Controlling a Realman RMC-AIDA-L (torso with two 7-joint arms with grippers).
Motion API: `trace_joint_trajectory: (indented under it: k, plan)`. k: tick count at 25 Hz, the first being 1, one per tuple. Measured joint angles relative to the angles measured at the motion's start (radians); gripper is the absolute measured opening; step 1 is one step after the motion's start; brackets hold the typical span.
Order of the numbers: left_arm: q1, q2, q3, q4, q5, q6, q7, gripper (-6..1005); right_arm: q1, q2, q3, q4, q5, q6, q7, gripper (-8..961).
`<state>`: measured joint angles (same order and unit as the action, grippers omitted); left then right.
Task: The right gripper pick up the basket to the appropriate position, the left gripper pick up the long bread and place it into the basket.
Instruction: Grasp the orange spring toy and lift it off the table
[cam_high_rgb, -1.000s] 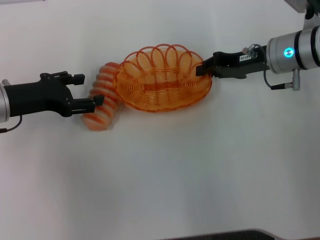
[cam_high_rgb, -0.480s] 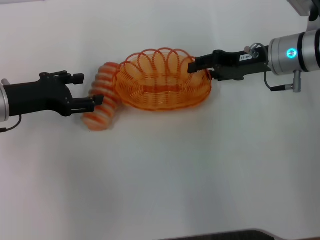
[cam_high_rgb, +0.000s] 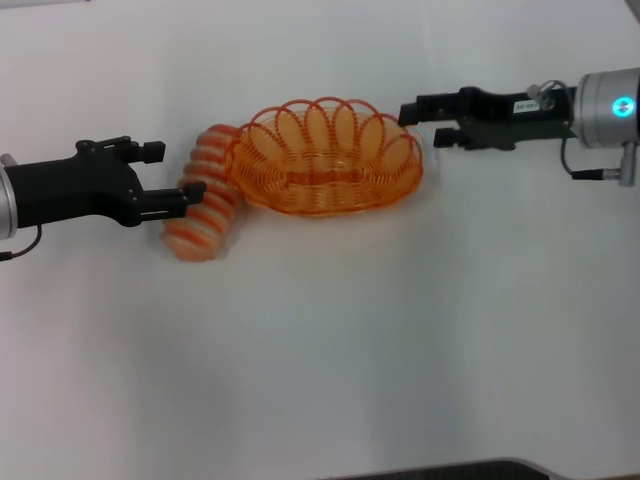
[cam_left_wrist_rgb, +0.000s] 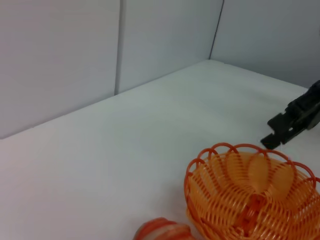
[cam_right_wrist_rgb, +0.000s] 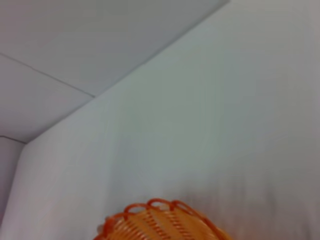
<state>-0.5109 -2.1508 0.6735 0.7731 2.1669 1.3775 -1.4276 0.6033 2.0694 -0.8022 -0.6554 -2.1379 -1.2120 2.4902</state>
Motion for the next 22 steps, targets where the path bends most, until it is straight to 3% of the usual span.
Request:
trace_joint_trajectory:
  k: [7, 14, 22]
  plan:
    - [0.002, -0.007, -0.022, -0.001, -0.038, -0.002, -0.012, 811, -0.095, 0.008, 0.018, -0.117, 0.189, -0.036, -0.199, 820]
    - [0.014, -0.007, -0.093, -0.010, -0.128, 0.003, -0.122, 811, -0.158, 0.008, 0.103, -0.125, 0.379, -0.097, -0.530, 819]
    - [0.015, 0.024, -0.099, -0.006, -0.125, 0.016, -0.449, 812, -0.184, 0.009, 0.207, -0.023, 0.519, -0.242, -0.919, 817]
